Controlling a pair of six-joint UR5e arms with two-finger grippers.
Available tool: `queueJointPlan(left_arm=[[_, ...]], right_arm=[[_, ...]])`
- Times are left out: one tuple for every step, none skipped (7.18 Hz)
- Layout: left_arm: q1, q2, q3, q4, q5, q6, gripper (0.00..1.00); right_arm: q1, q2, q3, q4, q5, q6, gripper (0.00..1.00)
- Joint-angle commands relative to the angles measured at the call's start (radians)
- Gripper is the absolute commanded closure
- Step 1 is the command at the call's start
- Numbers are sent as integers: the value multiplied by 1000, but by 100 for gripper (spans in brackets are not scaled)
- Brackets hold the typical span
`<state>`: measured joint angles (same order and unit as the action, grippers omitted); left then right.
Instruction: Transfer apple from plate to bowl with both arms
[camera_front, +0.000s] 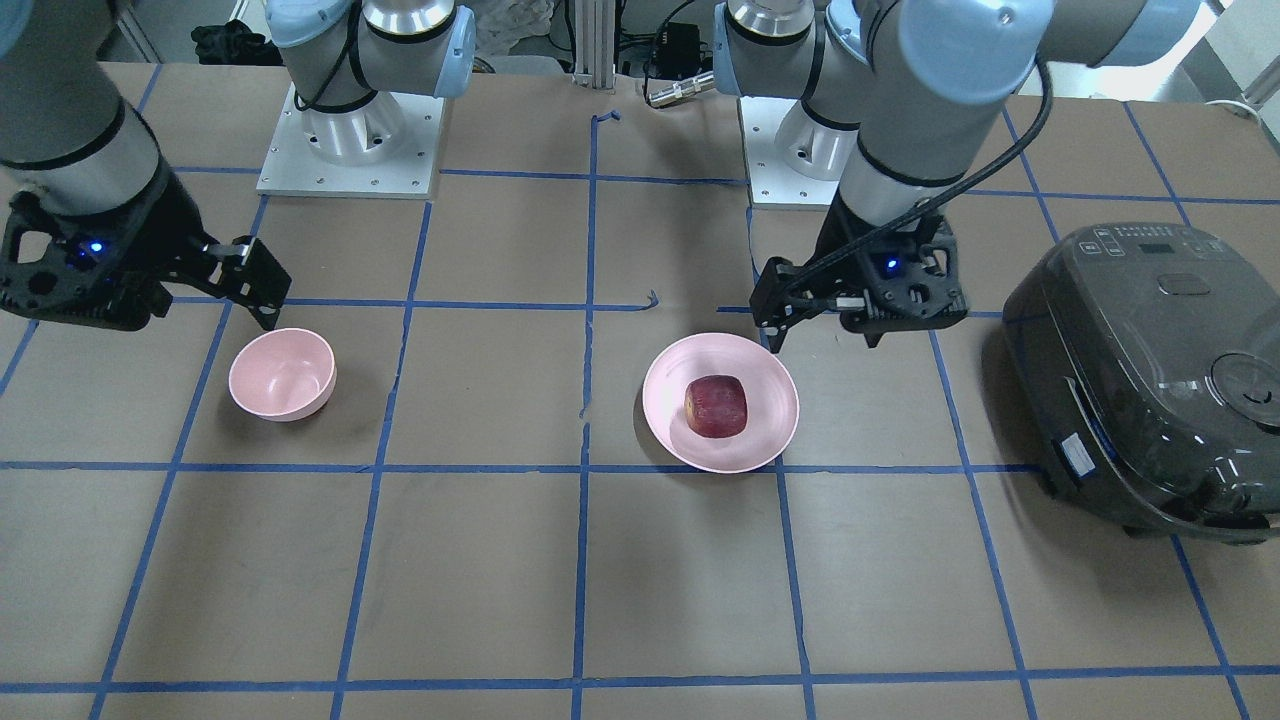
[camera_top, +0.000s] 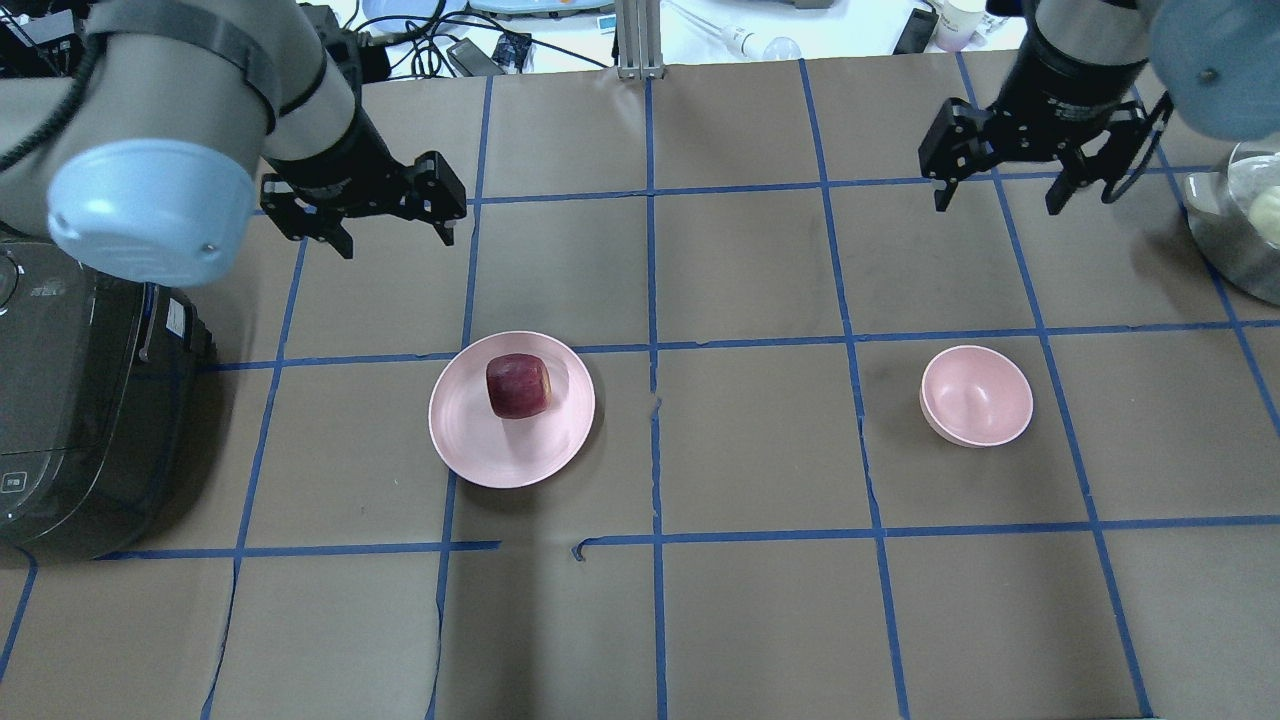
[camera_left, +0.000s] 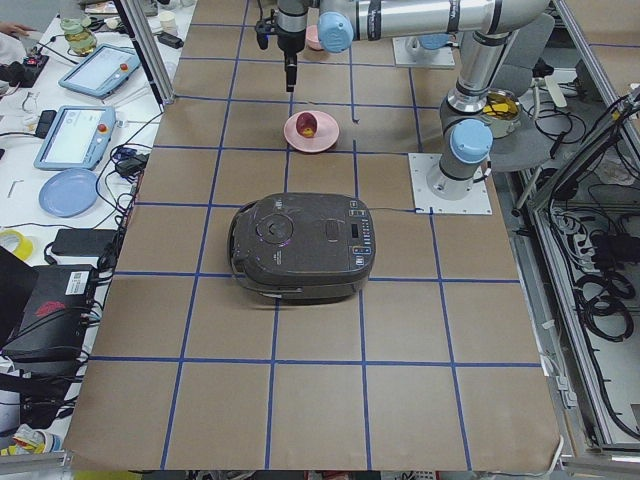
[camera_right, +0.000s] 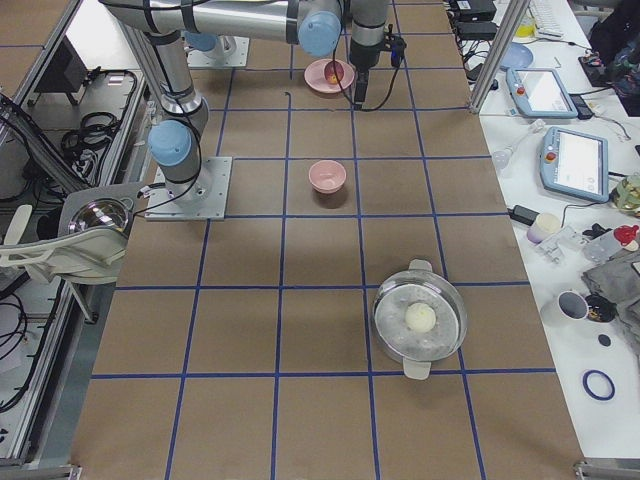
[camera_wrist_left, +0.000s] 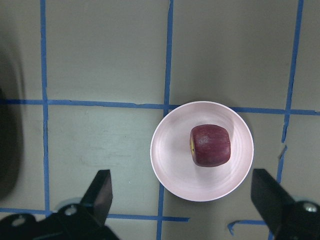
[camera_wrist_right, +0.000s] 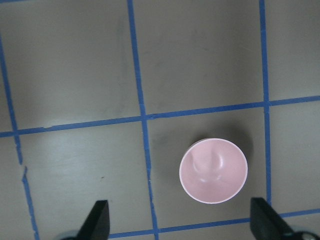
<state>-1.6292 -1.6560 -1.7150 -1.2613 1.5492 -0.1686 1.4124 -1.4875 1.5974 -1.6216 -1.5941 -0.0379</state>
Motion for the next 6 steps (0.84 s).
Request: queueJointPlan(left_arm=[[-52, -75, -133, 146, -72, -89, 0], [-73, -117, -137, 149, -69, -113, 0], [-84, -143, -137, 167, -51, -106, 0], [-84, -165, -138, 177, -13, -114, 0], [-86, -189, -138, 209, -21, -124, 0], [-87, -208, -140, 212, -21, -150, 0]], right_arm=[[-194, 1, 204, -135, 2, -202, 0], [-237, 4, 290, -256, 0, -218, 0], [-240, 6, 347, -288, 5, -208, 0], [-239, 38, 404, -312, 12, -211, 0], [-239, 88, 476, -451, 3, -217, 0], [-239, 125, 542, -575, 2, -212, 0]])
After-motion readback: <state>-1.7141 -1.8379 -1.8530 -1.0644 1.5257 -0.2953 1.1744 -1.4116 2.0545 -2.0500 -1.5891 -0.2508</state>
